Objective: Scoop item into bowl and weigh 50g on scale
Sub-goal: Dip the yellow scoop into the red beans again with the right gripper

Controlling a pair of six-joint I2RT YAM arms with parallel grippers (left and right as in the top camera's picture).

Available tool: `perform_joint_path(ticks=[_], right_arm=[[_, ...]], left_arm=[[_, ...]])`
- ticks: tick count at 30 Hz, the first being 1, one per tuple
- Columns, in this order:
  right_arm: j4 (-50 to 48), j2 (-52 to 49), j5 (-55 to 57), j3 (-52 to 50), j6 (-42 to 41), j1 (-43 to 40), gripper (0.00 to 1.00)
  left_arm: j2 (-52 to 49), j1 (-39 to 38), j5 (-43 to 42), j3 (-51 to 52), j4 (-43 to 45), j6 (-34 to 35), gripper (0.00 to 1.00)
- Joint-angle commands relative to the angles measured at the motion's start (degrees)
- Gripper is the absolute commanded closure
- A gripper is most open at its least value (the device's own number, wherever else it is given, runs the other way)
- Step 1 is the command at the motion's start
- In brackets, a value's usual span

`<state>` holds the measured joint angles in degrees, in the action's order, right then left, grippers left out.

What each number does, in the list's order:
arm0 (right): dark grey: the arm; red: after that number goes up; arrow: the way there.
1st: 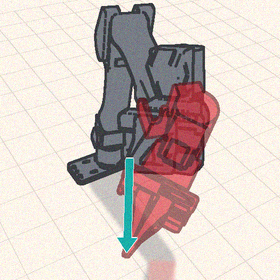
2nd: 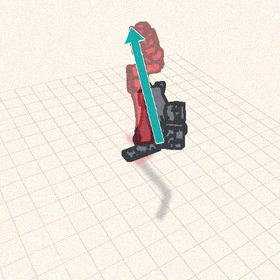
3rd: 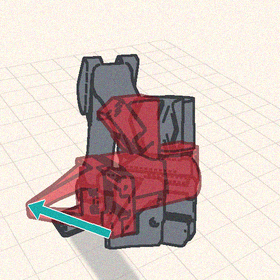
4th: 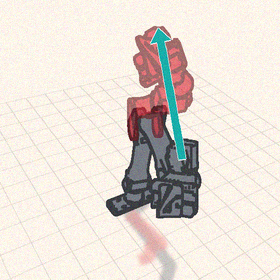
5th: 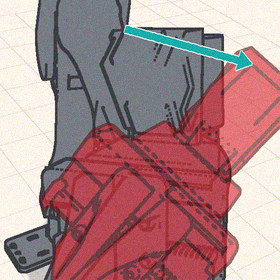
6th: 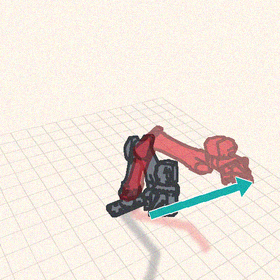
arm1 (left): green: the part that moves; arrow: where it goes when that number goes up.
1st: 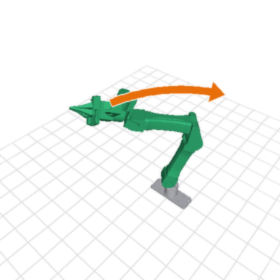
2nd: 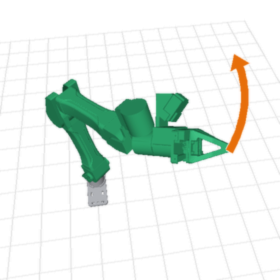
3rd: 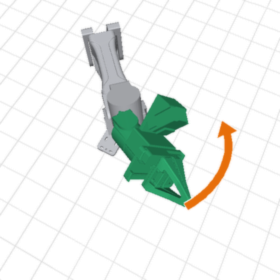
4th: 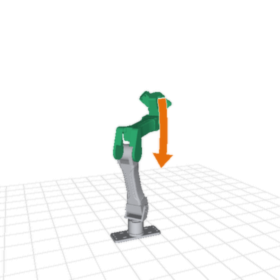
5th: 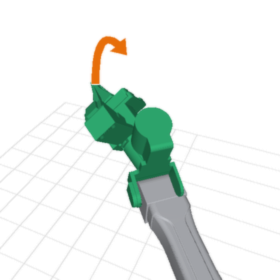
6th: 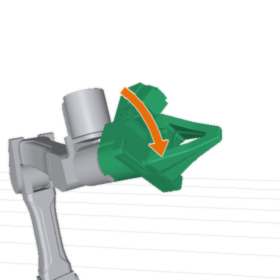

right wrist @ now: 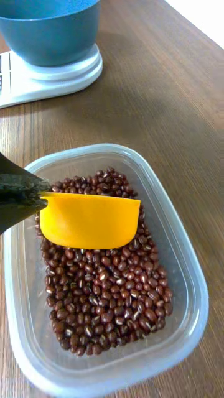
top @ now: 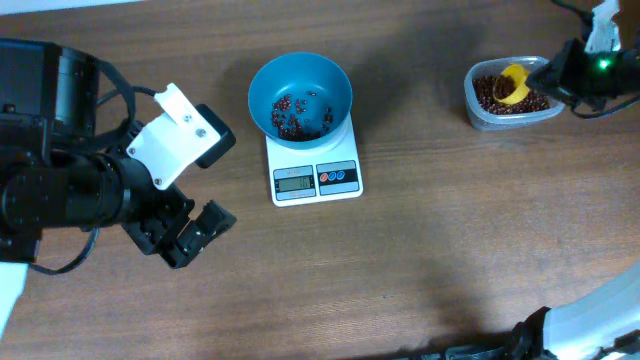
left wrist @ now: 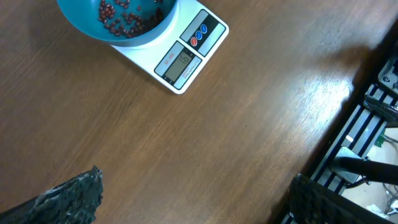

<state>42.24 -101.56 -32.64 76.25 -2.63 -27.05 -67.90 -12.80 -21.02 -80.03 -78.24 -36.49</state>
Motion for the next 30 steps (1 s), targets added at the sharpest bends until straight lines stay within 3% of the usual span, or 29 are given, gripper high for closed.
perform_joint_path(ticks=[1,30], right_arm=[[0.3,-0.5,-1.5,-0.3,0.2,-0.8,0.96],[0.4,-0.5,-12.5,-0.3,0.2,-0.8,0.96]], left_arm=[[-0.1,-0.2,-0.2,0.2,0.1,-1.3,0.01],[-0.1,-0.2,-0.2,0.2,0.1,-1.3,0.01]])
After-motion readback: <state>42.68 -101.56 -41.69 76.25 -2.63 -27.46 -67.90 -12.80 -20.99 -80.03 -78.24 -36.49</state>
